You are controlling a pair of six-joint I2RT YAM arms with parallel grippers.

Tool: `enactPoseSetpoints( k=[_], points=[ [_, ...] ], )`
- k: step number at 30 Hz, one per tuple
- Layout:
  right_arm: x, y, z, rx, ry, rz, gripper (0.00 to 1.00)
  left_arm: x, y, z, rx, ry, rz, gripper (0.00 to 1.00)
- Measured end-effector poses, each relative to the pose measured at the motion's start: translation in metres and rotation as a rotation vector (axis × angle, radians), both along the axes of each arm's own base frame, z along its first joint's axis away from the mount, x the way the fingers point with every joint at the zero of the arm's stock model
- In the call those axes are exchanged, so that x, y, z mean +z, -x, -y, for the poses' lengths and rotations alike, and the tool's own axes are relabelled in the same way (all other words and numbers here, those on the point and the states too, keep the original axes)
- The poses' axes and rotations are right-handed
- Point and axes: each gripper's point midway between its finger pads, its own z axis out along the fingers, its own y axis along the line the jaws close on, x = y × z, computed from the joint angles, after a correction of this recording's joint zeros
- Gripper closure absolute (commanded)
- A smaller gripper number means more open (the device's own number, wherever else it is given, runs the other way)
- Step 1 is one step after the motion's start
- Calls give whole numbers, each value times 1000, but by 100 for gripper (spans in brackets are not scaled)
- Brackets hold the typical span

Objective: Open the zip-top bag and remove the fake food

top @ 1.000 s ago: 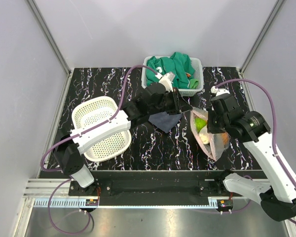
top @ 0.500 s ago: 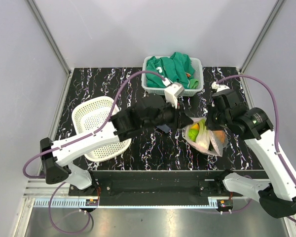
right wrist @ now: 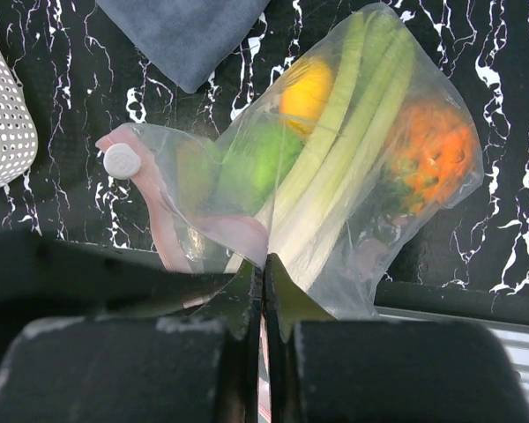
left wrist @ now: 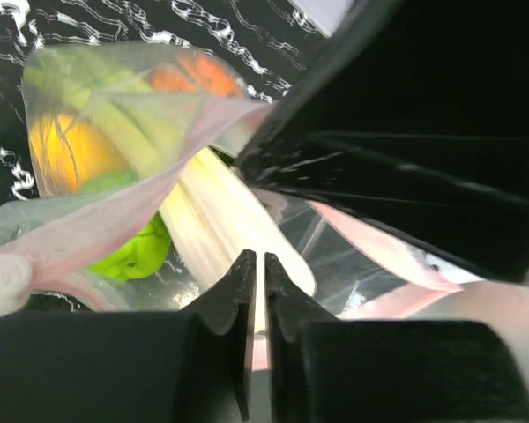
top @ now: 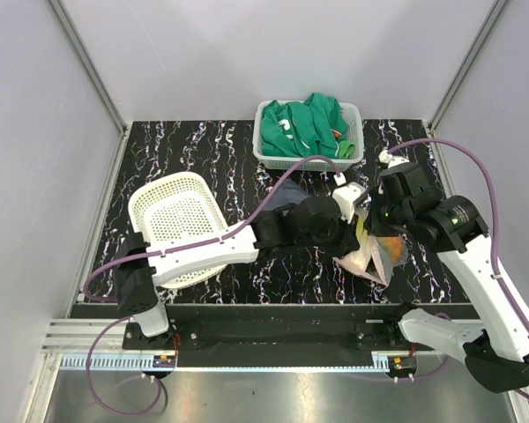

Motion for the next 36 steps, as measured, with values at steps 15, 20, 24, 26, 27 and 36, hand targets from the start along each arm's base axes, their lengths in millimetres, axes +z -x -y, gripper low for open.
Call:
enactPoseSetpoints(
  k=[15, 20, 24, 26, 27, 36],
  points=[
    [-22, 8, 2, -35, -10, -44, 100, -41, 13, 2, 37, -52, -117, 32],
    [-31, 13, -1, -52, -46, -58, 100, -71, 22, -5, 52, -103, -138, 17],
    [-41, 18, -4, -53, -67, -85, 100, -95, 30, -13, 61, -147, -152, 16],
    [-44, 18, -6, -53, -75, -93, 100, -106, 35, -17, 61, -168, -161, 16],
    [-46, 17, -7, -53, -80, -96, 100, -111, 36, -19, 63, -179, -163, 16],
    [-54, 18, -11, -50, -96, -111, 100, -124, 33, -21, 97, -199, -159, 40]
  ],
)
